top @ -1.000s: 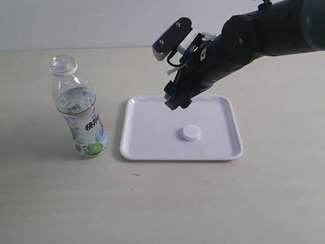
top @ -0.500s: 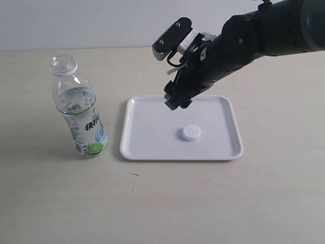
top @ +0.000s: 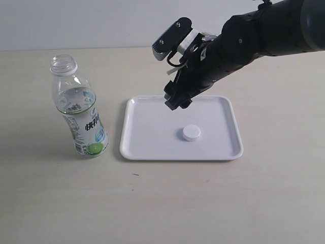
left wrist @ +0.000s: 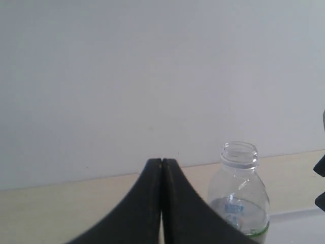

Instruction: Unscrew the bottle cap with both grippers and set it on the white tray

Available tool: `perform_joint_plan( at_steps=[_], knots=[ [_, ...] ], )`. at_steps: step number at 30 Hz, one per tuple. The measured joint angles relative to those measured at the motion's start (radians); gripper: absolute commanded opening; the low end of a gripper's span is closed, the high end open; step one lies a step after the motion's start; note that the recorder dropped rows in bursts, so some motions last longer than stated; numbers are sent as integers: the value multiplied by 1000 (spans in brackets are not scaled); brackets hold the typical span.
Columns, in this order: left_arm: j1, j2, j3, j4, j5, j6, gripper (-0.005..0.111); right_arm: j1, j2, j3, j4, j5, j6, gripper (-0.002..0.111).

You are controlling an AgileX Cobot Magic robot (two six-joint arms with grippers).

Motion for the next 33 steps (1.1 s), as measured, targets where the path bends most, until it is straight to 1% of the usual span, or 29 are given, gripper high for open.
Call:
perform_joint_plan(
  at_steps=[10,21,26,33],
  knots=[
    [0,-105,0,15,51,-32,0,0,0,0,0,0,0,77],
    [0,-248,0,135,125,-161,0,0,0,0,0,0,0,77],
    [0,-255,0,151,151,-182,0,0,0,0,0,0,0,77],
    [0,-255,0,156,151,-186,0,0,0,0,0,0,0,77]
  ],
)
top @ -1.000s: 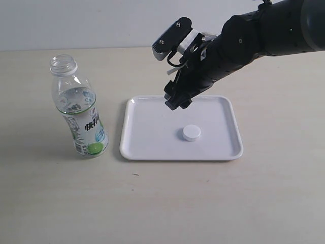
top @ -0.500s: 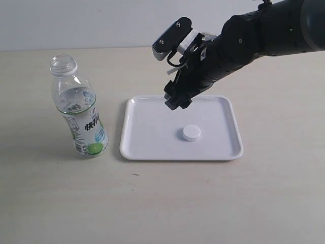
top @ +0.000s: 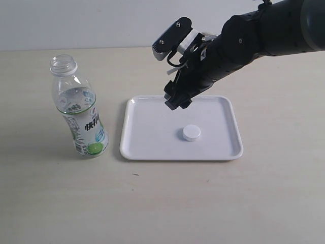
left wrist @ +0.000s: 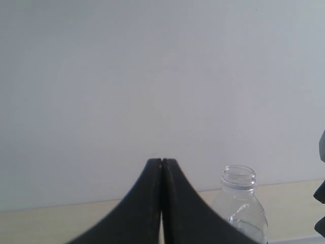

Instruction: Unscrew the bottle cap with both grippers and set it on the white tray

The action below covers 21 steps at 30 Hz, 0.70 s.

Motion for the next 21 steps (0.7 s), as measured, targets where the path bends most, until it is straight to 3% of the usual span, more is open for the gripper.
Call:
perform_joint_plan(
  at_steps=[21],
  knots=[
    [0,0,0,0,119,-46,0,0,0,0,0,0,0,77]
  ],
)
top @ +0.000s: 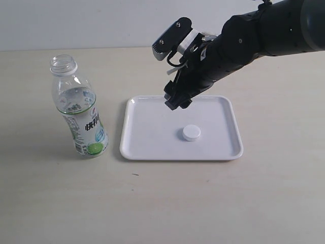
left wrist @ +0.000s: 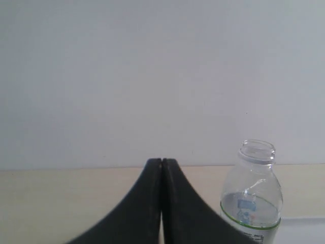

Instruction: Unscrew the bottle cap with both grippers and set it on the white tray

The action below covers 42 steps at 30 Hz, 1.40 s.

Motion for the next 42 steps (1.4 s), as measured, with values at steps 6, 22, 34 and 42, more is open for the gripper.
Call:
perform_joint_plan(
  at_steps=[6,22,34,42],
  knots=[
    [0,0,0,-8,52,-1,0,0,0,0,0,0,0,77],
    [0,0,0,-135,212,-6,0,0,0,0,0,0,0,77],
    [0,0,0,-165,256,-7,0,0,0,0,0,0,0,77],
    [0,0,0,-122,396,-5,0,0,0,0,0,0,0,77]
  ],
)
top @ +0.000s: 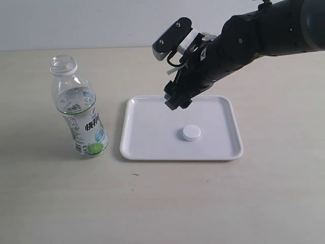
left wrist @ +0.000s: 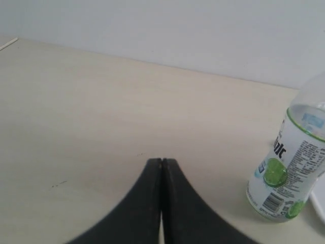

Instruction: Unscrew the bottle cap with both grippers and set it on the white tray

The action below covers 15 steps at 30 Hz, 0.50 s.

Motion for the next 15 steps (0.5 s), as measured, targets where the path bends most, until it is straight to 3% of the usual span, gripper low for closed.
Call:
perform_joint_plan(
  at_steps=[3,6,12,15],
  knots=[
    [0,0,0,8,16,0,0,0,0,0,0,0,0,69],
    [0,0,0,42,22,0,0,0,-9,0,0,3,0,42],
    [0,0,0,48,28,0,0,0,-80,0,0,31,32,8],
    [0,0,0,48,28,0,0,0,-103,0,0,56,39,0]
  ],
)
